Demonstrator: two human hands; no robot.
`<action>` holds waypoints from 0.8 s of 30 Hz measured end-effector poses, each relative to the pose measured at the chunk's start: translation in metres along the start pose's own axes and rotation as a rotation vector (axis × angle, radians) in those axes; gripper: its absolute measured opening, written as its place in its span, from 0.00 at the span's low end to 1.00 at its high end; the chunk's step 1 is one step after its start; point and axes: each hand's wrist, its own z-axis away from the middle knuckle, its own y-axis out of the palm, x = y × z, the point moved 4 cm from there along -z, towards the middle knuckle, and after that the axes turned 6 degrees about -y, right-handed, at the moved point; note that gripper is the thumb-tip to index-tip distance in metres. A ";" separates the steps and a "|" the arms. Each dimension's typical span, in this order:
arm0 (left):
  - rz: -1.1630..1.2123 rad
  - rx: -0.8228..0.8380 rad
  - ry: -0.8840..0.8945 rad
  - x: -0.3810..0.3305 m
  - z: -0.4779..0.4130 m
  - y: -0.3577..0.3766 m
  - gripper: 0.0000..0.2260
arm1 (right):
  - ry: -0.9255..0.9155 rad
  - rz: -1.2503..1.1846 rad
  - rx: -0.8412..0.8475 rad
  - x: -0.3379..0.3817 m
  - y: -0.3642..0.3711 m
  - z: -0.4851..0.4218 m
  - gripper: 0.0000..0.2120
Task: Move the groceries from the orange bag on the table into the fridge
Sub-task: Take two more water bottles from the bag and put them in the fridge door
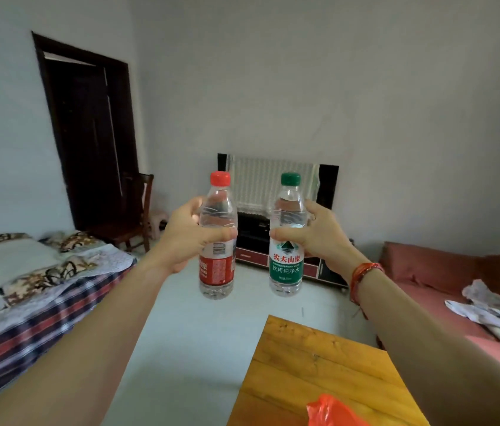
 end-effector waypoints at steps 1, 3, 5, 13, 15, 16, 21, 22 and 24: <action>-0.014 -0.032 0.000 0.001 0.007 -0.015 0.23 | -0.010 -0.005 0.024 0.004 0.015 -0.002 0.25; -0.036 -0.094 -0.006 0.003 0.022 -0.043 0.23 | -0.024 -0.022 0.072 0.013 0.044 -0.004 0.28; -0.060 -0.151 -0.018 0.007 0.038 -0.070 0.23 | -0.032 -0.047 0.116 0.022 0.073 -0.006 0.31; -0.116 -0.408 -0.098 0.016 0.095 -0.157 0.22 | -0.075 -0.212 0.370 0.059 0.188 -0.029 0.25; -0.130 -0.485 -0.121 0.016 0.109 -0.173 0.23 | -0.105 -0.250 0.454 0.068 0.215 -0.035 0.25; -0.139 -0.524 -0.131 0.017 0.117 -0.181 0.24 | -0.123 -0.274 0.495 0.073 0.228 -0.038 0.25; -0.143 -0.757 -0.182 0.016 0.166 -0.206 0.34 | -0.231 -0.370 0.709 0.094 0.289 -0.042 0.29; -0.161 -0.798 -0.187 0.015 0.176 -0.207 0.30 | -0.242 -0.391 0.748 0.098 0.299 -0.040 0.30; -0.198 -0.886 -0.207 0.011 0.198 -0.206 0.26 | -0.260 -0.430 0.827 0.110 0.320 -0.032 0.36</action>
